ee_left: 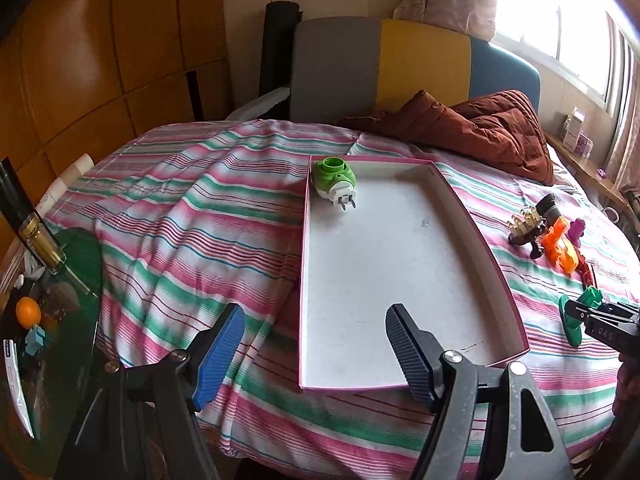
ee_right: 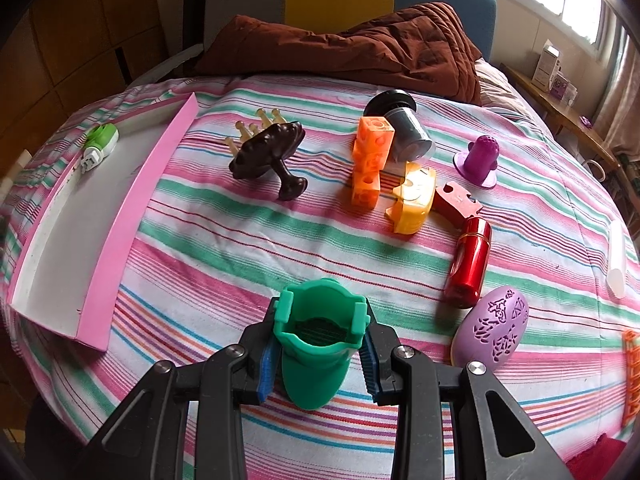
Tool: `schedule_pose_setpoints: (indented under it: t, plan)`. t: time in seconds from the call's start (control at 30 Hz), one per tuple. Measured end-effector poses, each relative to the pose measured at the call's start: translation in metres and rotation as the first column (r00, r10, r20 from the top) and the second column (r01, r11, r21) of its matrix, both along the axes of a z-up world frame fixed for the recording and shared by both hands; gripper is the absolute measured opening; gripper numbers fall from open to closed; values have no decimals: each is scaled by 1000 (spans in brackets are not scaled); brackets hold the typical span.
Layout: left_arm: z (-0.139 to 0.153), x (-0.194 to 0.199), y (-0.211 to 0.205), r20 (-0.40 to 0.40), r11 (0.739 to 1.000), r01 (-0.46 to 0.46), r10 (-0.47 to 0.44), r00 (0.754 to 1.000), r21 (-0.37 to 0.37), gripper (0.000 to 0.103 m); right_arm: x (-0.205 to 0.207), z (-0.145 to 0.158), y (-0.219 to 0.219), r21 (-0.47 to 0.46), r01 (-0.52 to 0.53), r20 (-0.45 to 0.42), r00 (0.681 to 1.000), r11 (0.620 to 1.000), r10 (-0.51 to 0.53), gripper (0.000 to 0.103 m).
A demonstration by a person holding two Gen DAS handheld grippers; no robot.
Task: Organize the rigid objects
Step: 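Lift the green cup with the right tool and move it toward the tray, then lower the green cup into the tray and open the right tool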
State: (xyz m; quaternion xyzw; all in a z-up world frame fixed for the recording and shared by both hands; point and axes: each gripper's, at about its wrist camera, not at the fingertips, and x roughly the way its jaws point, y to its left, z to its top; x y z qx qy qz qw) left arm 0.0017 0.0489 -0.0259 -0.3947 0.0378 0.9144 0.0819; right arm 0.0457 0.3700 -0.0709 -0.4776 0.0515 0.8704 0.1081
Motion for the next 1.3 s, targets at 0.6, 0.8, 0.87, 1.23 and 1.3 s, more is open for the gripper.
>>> schedule_pose_setpoints:
  t: [0.6, 0.8, 0.87, 1.23, 1.3]
  plan:
    - [-4, -1, -7, 12, 1000, -10, 10, 1000, -5, 74, 4, 2, -12, -10, -9, 4, 1000, 1000, 9, 35]
    - [-5, -3, -9, 15, 1000, -15, 16, 1000, -6, 74, 4, 12, -17, -10, -16, -20, 1000, 1000, 16, 35]
    - [-6, -3, -10, 17, 1000, -18, 18, 1000, -6, 74, 4, 19, -21, -12, -25, -34, 999, 1000, 25, 35]
    - [-8, -5, -19, 20, 999, -39, 39, 999, -7, 74, -5, 64, -58, -46, -119, -142, 984, 992, 111, 35]
    - [-7, -6, -21, 20, 999, -46, 46, 999, -7, 74, -13, 74, -74, -64, -163, -166, 975, 984, 151, 35]
